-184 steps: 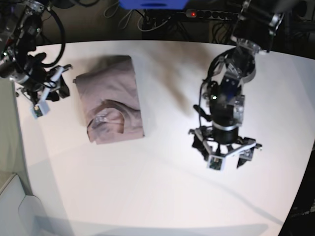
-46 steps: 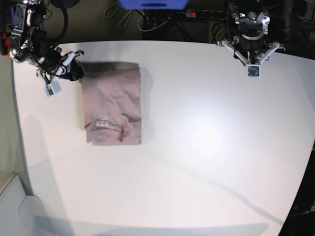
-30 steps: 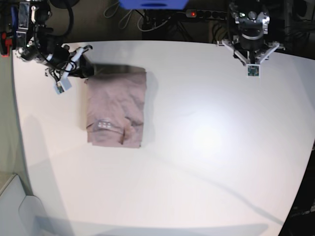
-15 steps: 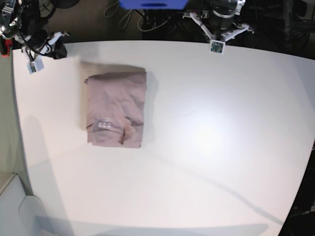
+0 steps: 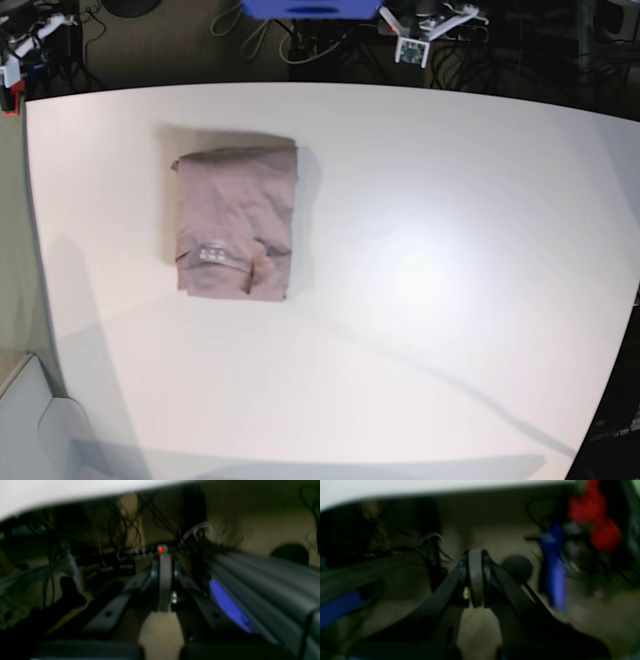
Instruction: Layout the t-shirt on the table in an organized manner, then fold the t-shirt properly
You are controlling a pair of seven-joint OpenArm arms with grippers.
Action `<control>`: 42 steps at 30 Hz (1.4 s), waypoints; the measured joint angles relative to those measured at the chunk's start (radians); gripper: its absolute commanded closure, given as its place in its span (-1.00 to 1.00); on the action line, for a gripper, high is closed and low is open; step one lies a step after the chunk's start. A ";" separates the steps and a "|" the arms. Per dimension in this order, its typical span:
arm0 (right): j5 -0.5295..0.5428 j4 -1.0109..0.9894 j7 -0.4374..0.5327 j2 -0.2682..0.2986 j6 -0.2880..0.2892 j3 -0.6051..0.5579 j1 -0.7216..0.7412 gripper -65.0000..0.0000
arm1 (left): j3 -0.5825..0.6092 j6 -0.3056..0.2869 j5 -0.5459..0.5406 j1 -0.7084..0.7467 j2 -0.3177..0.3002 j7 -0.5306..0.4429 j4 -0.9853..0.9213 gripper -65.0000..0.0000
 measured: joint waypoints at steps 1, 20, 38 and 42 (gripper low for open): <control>-0.048 -0.014 0.004 -0.002 0.000 0.005 0.000 1.00 | 0.002 0.000 0.000 0.000 -0.003 -0.002 -0.007 1.00; -0.499 -0.517 0.371 -0.150 0.003 0.023 0.151 1.00 | 0.026 -0.034 -0.303 -0.165 -0.080 -0.097 -0.445 1.00; -0.501 -1.178 0.817 -0.153 -0.004 -0.338 0.390 1.00 | 0.029 -0.043 -0.484 -0.383 -0.071 -0.365 -0.964 1.00; -0.496 -1.364 0.937 -0.157 -0.008 -0.425 0.478 1.00 | 0.027 -0.040 -0.559 -0.527 -0.027 -0.384 -1.214 1.00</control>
